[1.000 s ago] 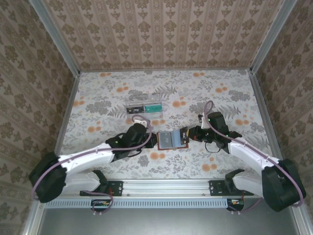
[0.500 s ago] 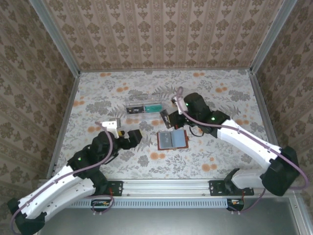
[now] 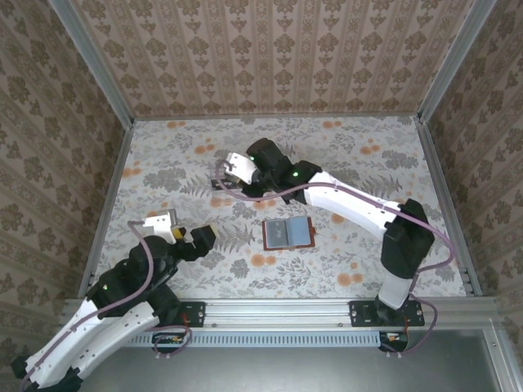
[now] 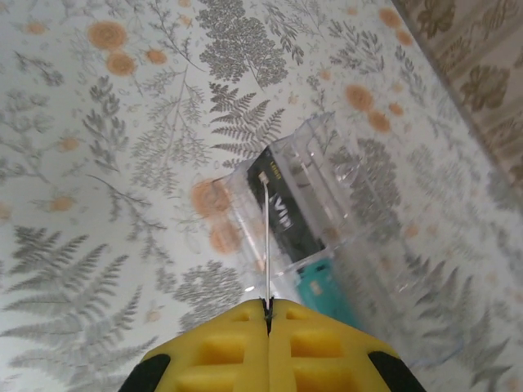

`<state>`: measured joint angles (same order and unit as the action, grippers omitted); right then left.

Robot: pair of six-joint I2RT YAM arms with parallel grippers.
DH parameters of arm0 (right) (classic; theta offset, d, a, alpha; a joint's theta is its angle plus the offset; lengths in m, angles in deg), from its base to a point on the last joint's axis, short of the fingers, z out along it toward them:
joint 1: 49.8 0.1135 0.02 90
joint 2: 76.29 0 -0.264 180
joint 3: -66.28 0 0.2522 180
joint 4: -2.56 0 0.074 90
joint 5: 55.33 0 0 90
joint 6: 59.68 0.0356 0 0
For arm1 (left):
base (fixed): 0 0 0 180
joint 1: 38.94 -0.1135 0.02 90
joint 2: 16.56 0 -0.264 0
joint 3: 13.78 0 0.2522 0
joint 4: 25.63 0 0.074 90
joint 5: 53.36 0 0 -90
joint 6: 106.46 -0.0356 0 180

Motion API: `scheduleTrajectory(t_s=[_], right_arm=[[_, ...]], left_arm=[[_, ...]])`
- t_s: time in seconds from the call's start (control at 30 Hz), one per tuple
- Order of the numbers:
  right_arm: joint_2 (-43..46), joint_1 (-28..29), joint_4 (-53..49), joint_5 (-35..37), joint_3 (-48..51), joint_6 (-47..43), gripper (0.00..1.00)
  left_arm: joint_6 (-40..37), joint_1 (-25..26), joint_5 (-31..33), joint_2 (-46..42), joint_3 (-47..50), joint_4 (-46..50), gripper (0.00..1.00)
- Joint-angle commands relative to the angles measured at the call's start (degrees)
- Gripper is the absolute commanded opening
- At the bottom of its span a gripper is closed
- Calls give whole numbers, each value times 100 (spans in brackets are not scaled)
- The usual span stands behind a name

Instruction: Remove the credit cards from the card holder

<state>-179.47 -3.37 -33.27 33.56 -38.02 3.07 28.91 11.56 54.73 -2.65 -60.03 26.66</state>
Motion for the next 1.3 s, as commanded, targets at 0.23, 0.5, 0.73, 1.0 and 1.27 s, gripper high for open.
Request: scheduleTrajectory(t_s=[0.23, 0.5, 0.73, 1.0, 1.27], right_arm=[[-1109, -37, 21, 163, -806, -2510, 0], [-1916, -43, -183, 64, -1546, -3157, 0], [-2241, -39, -200, 76, -1704, -3182, 0], [-2360, -30, -112, 118, -1704, -3129, 0], [-2607, 22, 38, 287, -1846, -3042, 0]], left_arm=[[124, -50, 274, -487, -282, 920, 100], [122, -49, 443, -564, -423, 1331, 100], [91, -52, 547, -583, -397, 1393, 100], [103, -50, 538, -588, -251, 1306, 100], [131, -49, 492, -599, -188, 1297, 100]])
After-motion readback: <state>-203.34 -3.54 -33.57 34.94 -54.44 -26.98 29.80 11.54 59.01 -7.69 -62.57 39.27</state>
